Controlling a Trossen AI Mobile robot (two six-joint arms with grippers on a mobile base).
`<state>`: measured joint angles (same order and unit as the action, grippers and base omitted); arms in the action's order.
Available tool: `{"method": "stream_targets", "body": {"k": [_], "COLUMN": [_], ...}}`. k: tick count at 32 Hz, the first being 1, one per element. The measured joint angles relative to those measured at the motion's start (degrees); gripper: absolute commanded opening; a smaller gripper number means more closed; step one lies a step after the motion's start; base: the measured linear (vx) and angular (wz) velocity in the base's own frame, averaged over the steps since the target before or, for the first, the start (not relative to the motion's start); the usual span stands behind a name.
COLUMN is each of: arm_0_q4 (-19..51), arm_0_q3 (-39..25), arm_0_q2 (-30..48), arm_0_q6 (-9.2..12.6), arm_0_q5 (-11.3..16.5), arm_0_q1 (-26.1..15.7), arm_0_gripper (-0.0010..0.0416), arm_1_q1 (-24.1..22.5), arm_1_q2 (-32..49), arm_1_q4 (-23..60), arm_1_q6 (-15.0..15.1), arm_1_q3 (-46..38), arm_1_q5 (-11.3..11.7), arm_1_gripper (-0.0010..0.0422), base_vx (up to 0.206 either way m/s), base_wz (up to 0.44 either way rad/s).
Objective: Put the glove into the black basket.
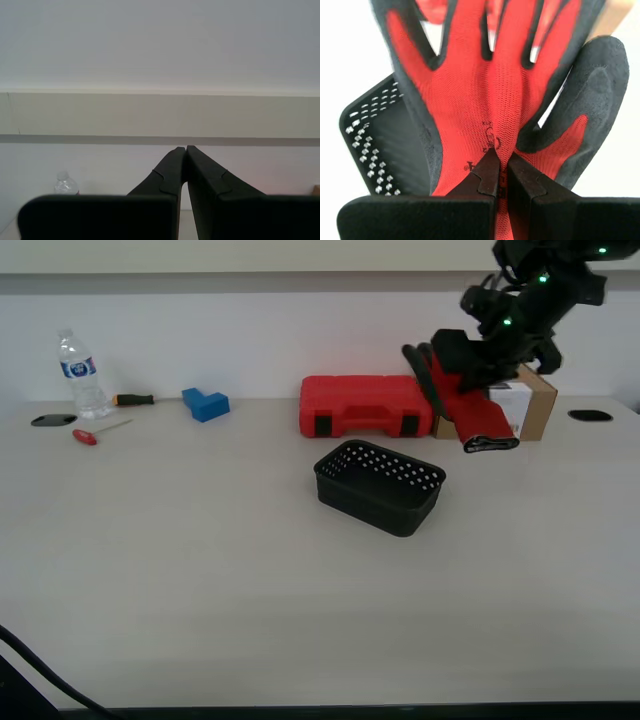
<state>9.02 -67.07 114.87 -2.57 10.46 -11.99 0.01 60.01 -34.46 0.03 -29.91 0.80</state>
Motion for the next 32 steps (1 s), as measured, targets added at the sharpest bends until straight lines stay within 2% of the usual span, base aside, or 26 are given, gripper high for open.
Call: {"method": "stream_targets", "body": {"k": [2, 5, 8, 11, 13, 14, 20, 22, 26, 27, 29, 30, 31, 32], "arm_0_q4": [1.4, 2.4, 2.4, 3.1, 2.9, 3.3, 2.1, 2.1, 2.1, 1.9, 1.8, 1.7, 1.7, 1.7], "arm_0_q3": [-2.4, -4.3, -5.9, -7.5, -8.9, -10.1, -10.2, -10.2, -10.2, -10.2, -10.2, -10.2, -10.2, -10.2], "arm_0_q2": [0.4, 1.5, 4.1, 8.1, 10.7, 12.3, 13.3, 13.3, 13.3, 13.3, 13.3, 13.3, 13.3, 13.3], "arm_0_q6": [0.9, 2.0, 4.0, 4.5, 4.6, 5.6, 6.1, 6.1, 6.1, 6.1, 6.1, 6.3, 6.3, 6.3], "arm_0_q5": [0.2, 0.7, 0.3, 0.4, 0.5, 0.5, 0.9, 3.0, 3.4, 4.6, 4.8, 5.4, 5.4, 5.1], "arm_0_q1": [-4.5, -8.8, -11.5, -14.1, -14.4, -14.4, -13.6, -13.0, -12.4, -12.3, -12.2, -12.1, -12.1, -12.0], "arm_0_gripper": [-0.0001, -0.0001, -0.0001, 0.0, 0.0, 0.0, 0.0003, 0.0003, 0.0003, 0.0006, 0.0015, 0.0065, 0.0084, 0.0124], "arm_1_q1": [0.0, 0.0, 0.0, 0.0, 0.0, 0.0, 0.0, 0.0, 0.0, 0.0, 0.0, 0.0, 0.0, 0.0], "arm_1_q2": [0.0, 0.0, 0.0, 0.0, 0.0, 0.0, 0.0, 0.0, 0.0, 0.0, 0.0, 0.0, 0.0, 0.0], "arm_1_q4": [-0.2, 0.0, 0.1, 0.2, 0.2, 0.2, 0.3, 0.3, 0.3, 0.3, 0.3, 0.3, 0.3, 0.3], "arm_1_q6": [0.0, 0.0, 0.0, 0.0, 0.0, 0.0, 0.0, 0.0, 0.0, 0.0, 0.0, 0.0, 0.0, 0.0], "arm_1_q3": [0.0, 0.0, 0.0, 0.0, 0.0, 0.0, -0.1, -0.1, -0.1, -0.1, -0.1, -0.1, -0.1, -0.1], "arm_1_q5": [0.0, 0.0, 0.3, 0.2, 0.3, 0.2, 0.2, 0.2, 0.2, 0.2, 0.2, 0.2, 0.2, 0.2], "arm_1_gripper": [0.0, 0.0, 0.0, 0.0, 0.0, 0.0, 0.0, 0.0, 0.0, 0.0, 0.0, 0.0, 0.0, 0.0], "base_vx": [0.0, 0.0, 0.0, 0.0, 0.0, 0.0, 0.0, 0.0, 0.0, 0.0, 0.0, 0.0, 0.0, 0.0], "base_wz": [0.0, 0.0, 0.0, 0.0, 0.0, 0.0, 0.0, 0.0, 0.0, 0.0, 0.0, 0.0, 0.0, 0.0]}}
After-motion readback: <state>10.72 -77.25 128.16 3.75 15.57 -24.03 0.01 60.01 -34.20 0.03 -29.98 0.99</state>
